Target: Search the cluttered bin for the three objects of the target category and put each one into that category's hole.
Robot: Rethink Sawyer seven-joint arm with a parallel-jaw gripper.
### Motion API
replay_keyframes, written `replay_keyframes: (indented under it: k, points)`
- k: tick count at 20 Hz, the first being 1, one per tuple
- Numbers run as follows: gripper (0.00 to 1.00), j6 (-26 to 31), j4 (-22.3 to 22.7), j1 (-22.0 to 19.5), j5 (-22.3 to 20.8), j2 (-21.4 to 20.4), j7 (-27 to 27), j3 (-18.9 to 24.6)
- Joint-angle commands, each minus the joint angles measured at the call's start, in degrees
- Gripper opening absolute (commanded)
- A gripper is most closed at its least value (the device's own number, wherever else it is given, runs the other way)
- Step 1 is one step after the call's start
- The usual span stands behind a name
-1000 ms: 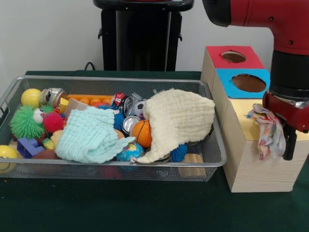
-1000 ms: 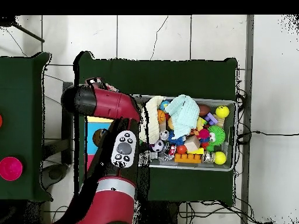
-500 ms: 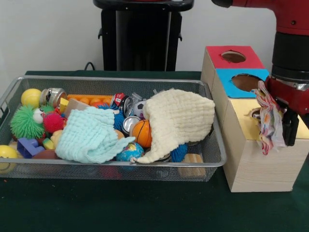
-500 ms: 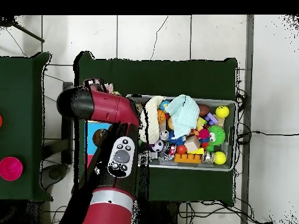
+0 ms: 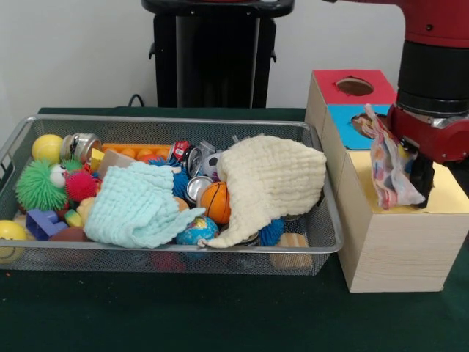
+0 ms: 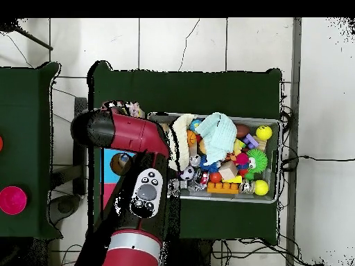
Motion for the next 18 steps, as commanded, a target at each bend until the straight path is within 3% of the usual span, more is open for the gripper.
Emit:
replay_keyframes:
  k: [1,9,13,15,18]
  points:
    - [0.00,11.9,6.6,-3.0,-4.2,4.4,0.8,1.0]
    - [0.00,4.8,10.7,-3.6,-3.2,6.3,0.8,4.6]
    - [0.00,3.7,11.2,-1.9,-2.1,7.5,4.0,4.3]
    - [0.00,0.4,13.7,-4.7,-0.4,7.2,2.2,8.8]
    - [0.00,-1.4,14.1,-4.9,0.2,8.1,2.8,10.2]
